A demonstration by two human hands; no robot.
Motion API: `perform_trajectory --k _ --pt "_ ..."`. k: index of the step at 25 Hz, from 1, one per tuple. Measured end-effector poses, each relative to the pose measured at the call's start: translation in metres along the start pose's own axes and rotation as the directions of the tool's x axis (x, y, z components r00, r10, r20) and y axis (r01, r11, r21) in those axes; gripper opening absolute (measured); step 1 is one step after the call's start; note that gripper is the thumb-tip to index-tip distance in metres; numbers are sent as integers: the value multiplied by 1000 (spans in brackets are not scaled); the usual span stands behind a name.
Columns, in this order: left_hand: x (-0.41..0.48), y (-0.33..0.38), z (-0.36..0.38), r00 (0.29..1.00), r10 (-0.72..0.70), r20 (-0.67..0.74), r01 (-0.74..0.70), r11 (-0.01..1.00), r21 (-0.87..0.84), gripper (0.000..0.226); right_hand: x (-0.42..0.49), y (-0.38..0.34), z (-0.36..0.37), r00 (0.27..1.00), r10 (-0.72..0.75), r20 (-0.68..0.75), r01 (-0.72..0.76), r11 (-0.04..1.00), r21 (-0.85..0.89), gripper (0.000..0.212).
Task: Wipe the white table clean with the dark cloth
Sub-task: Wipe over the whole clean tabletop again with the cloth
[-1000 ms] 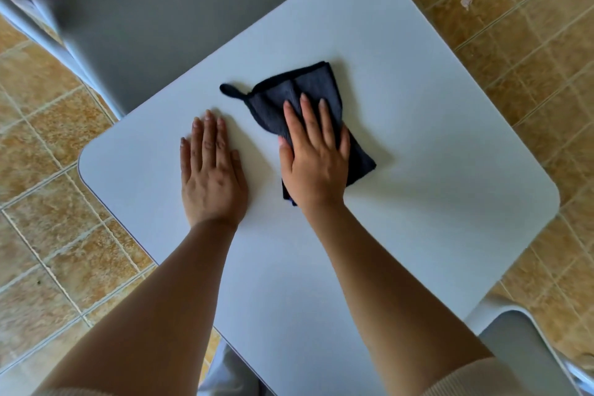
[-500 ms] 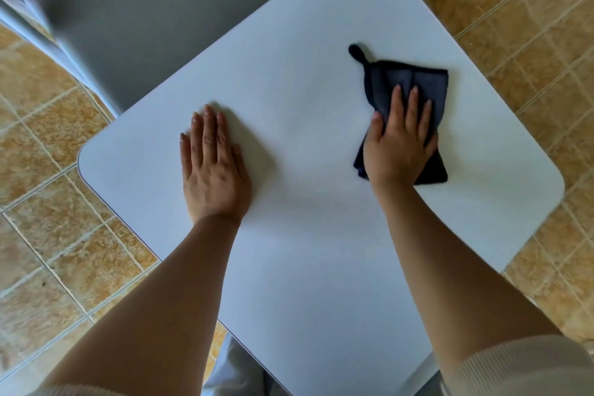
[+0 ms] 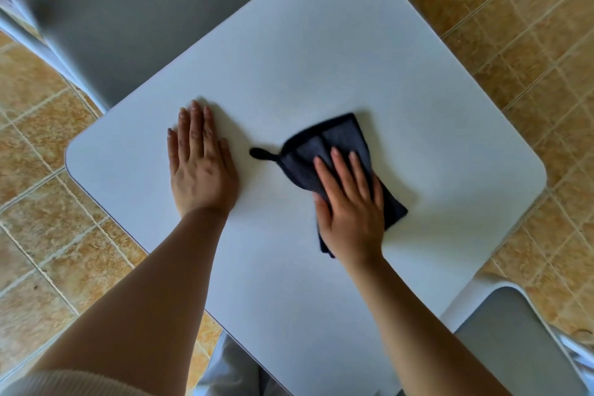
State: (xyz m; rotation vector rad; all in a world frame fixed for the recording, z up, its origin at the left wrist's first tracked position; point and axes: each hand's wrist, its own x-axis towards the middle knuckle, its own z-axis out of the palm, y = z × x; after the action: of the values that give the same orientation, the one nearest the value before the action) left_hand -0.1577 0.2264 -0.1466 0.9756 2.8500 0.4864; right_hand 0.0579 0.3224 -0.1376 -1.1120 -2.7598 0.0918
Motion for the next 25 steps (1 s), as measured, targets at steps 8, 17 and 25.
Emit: perform_trajectory --k 8,17,25 --pt "-1 0 1 1000 11 9 -11 1000 17 55 72 52 8 837 543 -62 -545 839 -8 51" --pt "-14 55 2 993 113 -25 -114 993 -29 55 0 -2 6 953 299 -36 -298 954 30 50" --pt "-37 127 43 935 344 87 -342 939 -37 57 -59 75 -17 857 515 -32 -516 853 -76 50"
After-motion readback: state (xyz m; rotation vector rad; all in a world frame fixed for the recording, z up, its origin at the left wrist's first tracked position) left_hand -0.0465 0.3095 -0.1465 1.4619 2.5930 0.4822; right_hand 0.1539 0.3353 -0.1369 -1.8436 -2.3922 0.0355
